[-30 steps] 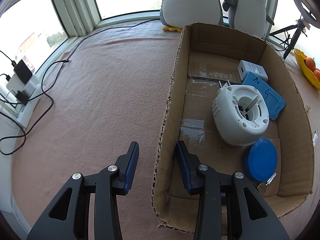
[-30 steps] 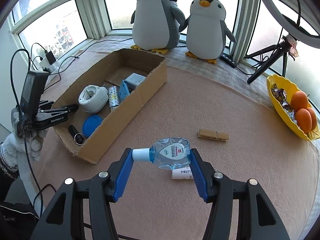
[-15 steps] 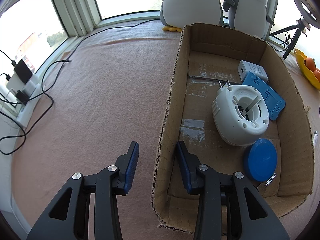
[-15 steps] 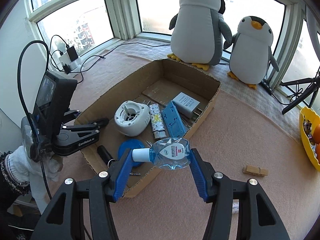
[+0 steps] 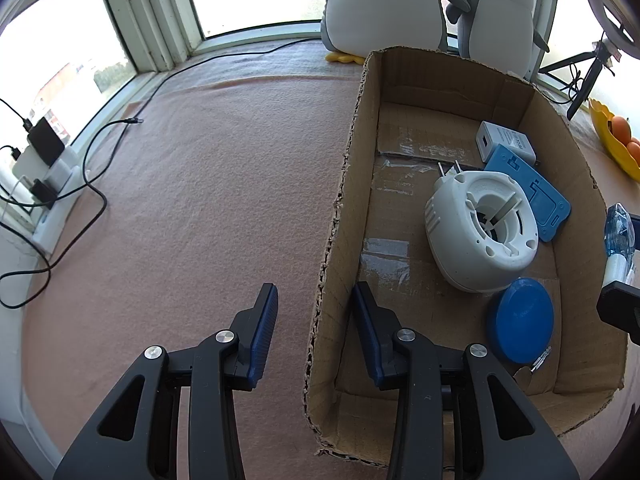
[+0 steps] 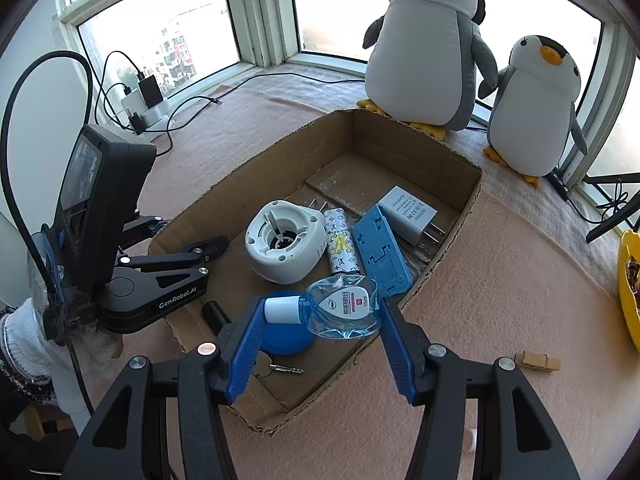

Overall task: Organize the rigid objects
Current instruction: 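Carry the blue eye-drop bottle with the right tool into the box and release, then move the right tool to the white lotion bottle and grasp it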

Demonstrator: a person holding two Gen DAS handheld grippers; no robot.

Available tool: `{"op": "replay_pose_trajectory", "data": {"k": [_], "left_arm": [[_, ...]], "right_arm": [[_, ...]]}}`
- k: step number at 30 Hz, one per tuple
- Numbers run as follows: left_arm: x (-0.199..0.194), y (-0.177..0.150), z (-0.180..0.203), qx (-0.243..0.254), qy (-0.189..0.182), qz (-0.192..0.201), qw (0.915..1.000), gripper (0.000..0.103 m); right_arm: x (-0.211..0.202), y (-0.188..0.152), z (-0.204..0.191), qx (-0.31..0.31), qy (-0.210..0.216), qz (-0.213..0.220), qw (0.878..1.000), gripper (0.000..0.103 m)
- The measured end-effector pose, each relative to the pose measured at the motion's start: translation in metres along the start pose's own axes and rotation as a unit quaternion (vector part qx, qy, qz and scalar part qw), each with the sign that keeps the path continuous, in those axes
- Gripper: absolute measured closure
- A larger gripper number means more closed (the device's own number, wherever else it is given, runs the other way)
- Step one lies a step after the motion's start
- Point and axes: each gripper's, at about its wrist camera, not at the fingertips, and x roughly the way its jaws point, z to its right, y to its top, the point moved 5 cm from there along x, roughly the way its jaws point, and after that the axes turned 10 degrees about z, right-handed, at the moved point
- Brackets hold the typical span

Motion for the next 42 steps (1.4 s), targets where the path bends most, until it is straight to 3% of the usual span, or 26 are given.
{"op": "replay_pose_trajectory", "data": {"k": [24, 42], "left_arm": [[0.000, 0.000, 0.000, 0.000, 0.000, 0.000, 1.0000, 0.065], [0.000, 0.000, 0.000, -0.001, -0.001, 0.000, 1.0000, 0.065]], "right_arm": [[-0.010, -0.003, 0.005, 0.014, 0.001, 0.011, 1.000, 0.048], [-0.039, -0.012, 0.041, 0.061, -0.007, 0.032, 0.998, 0.048]]}}
